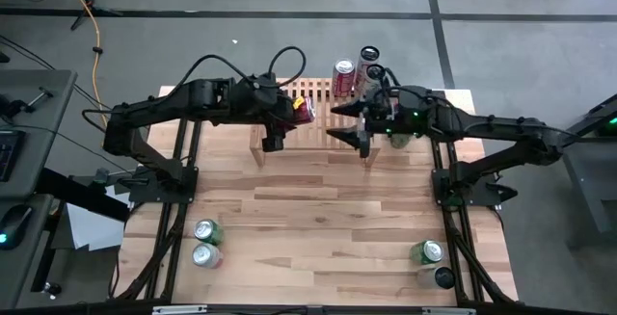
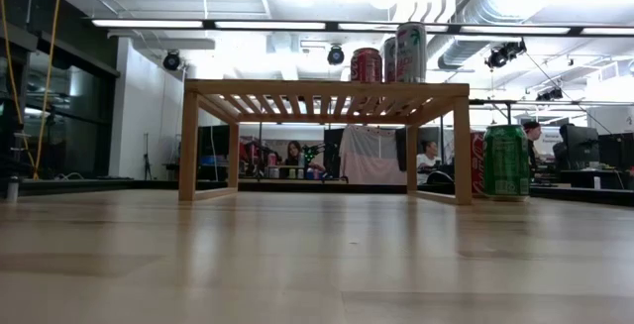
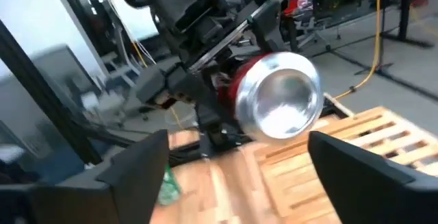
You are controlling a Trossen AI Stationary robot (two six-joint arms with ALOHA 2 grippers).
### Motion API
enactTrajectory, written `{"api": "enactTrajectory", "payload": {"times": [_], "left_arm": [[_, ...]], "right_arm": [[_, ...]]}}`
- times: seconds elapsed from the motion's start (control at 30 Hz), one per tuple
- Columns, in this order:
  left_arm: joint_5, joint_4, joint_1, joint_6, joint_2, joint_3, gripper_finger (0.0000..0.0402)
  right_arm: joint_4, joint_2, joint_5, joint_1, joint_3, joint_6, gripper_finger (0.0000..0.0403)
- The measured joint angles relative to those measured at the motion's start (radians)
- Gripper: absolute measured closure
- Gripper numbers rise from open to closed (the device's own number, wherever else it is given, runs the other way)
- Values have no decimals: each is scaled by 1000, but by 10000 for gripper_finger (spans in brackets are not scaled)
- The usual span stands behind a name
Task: Place canned beverage on shelf
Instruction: Put the left red white soda can on the shelf aligned with the other red white soda can
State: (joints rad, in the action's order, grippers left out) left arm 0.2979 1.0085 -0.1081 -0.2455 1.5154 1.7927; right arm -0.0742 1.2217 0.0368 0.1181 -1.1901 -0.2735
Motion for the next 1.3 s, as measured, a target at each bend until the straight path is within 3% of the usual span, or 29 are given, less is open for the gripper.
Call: {"api": "enactTrajectory", "payload": {"times": [0.1, 0.37, 0.63, 0.9, 1.03, 1.2, 1.3], "left_arm": [[-31, -1, 0, 8, 0, 0, 117], [-88, -6, 14, 8, 10, 0, 117], [-101, -10, 41, -19, 21, 0, 117], [-127, -15, 43, -30, 37, 1, 117], [-140, -19, 44, -51, 49, 0, 117], [-136, -27, 43, -55, 50, 0, 115], [-128, -31, 41, -51, 51, 0, 92]], "right_arm": [[-57, 40, -2, -1, -60, 100, 47], [-221, 160, -36, -1, -201, 232, 43], [-216, 241, -33, -2, -252, 302, 43], [-202, 237, 25, -1, -253, 305, 45], [-206, 236, 46, -1, -253, 291, 63], [-225, 235, 47, -1, -254, 291, 118], [-232, 234, 48, -1, -255, 295, 119]]}}
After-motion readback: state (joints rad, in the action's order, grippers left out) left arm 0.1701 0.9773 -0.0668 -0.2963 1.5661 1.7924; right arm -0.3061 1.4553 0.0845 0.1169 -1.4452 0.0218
